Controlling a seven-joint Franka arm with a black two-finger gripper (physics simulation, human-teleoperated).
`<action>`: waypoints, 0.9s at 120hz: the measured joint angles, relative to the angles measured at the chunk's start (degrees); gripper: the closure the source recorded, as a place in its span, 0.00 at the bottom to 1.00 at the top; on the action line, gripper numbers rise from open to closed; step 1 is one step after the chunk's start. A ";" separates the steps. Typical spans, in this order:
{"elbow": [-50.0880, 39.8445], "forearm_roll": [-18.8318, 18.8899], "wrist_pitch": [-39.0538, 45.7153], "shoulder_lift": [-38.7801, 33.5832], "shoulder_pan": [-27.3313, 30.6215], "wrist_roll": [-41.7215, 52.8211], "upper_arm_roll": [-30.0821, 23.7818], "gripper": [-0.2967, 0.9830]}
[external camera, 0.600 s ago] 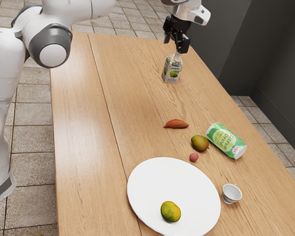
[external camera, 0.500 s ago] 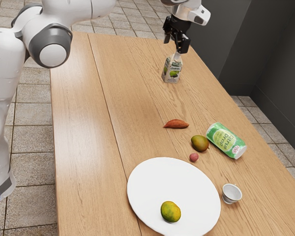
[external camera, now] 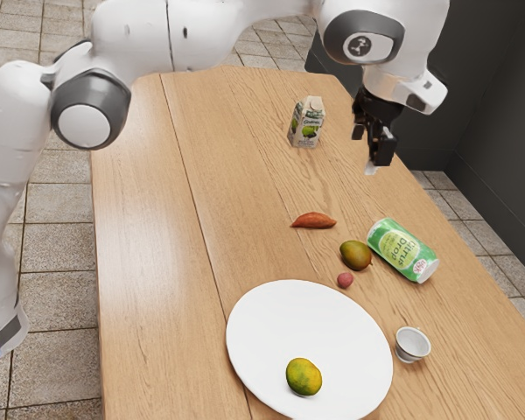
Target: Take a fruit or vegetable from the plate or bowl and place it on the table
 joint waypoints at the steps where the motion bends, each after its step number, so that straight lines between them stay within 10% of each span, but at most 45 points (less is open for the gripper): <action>1: -0.23 0.02 0.04 0.16 -0.14 -0.14 -0.06 0.23; 32: -1.73 -0.48 -2.22 -0.35 -10.11 2.96 -1.84 0.23; 55: -4.65 -8.94 -4.67 -0.60 -9.87 22.58 -2.26 0.23; 108: -23.97 -7.69 4.50 -3.82 -19.62 61.39 -1.76 0.23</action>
